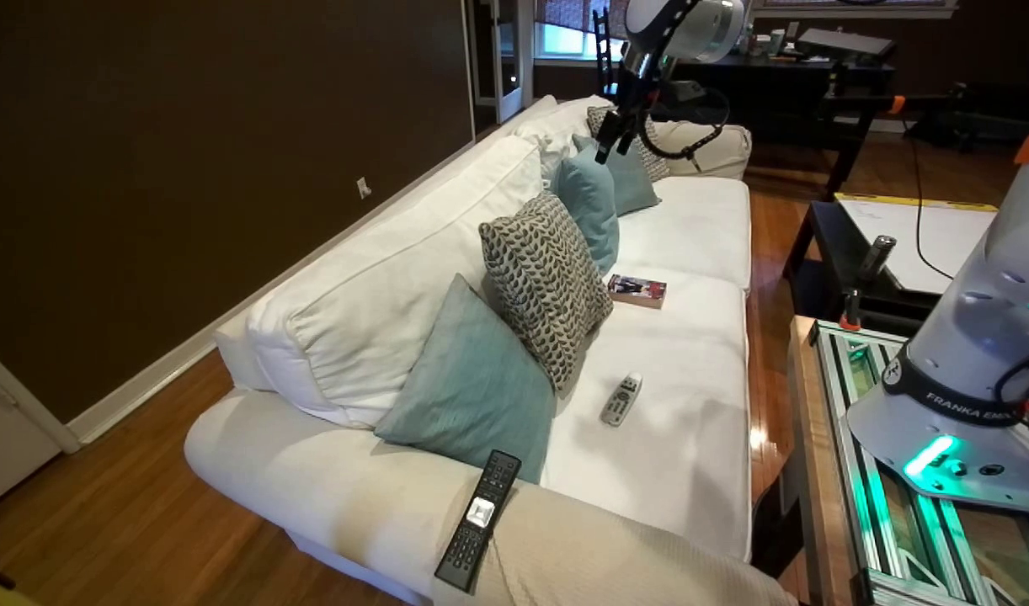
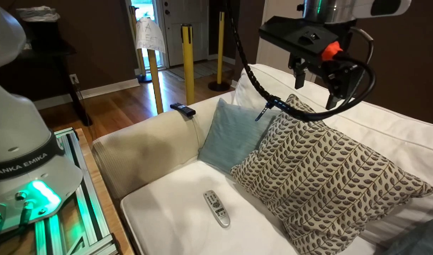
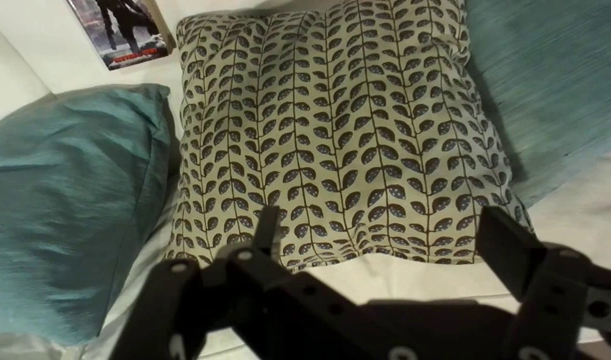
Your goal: Pick up the beige and black pillow and put it in front of the blue pillows, pick up the left blue pillow move it to the left of the couch, pick the beige and black pillow and move it backwards
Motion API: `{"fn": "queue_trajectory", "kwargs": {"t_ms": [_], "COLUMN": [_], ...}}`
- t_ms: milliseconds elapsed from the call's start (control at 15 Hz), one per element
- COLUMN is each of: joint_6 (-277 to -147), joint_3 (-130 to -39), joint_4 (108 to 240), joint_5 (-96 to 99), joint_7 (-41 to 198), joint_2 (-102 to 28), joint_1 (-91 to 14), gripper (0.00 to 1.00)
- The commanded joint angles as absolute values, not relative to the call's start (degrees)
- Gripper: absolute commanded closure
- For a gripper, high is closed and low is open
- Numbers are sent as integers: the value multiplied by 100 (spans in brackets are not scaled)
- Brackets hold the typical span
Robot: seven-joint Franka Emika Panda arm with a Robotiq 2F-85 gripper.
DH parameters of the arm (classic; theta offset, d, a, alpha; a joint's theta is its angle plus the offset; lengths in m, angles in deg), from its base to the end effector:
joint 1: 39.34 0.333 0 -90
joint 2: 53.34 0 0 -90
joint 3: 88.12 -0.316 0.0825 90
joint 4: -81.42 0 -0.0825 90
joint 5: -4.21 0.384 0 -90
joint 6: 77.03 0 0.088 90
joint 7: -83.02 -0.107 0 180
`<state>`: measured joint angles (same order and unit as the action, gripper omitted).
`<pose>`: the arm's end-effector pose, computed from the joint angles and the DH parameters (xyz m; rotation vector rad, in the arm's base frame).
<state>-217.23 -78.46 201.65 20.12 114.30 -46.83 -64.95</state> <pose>0.4790 -0.3363 0.3914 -3.0578 0.3982 -0.4629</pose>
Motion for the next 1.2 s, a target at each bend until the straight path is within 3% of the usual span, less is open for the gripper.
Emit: {"fn": "queue_trajectory", "kwargs": {"t_ms": [0, 733, 1133], "joint_6": [-22273, -23018, -22872], "joint_3": [-7650, -7246, -7111], "joint_4": [20889, 21842, 21689], "joint_5": [2055, 2492, 2323], "joint_7": [11790, 12101, 11884], "joint_2": [-5193, -5987, -5932], "joint_1": [-6255, -5769, -5637], "gripper": [0, 0, 0]}}
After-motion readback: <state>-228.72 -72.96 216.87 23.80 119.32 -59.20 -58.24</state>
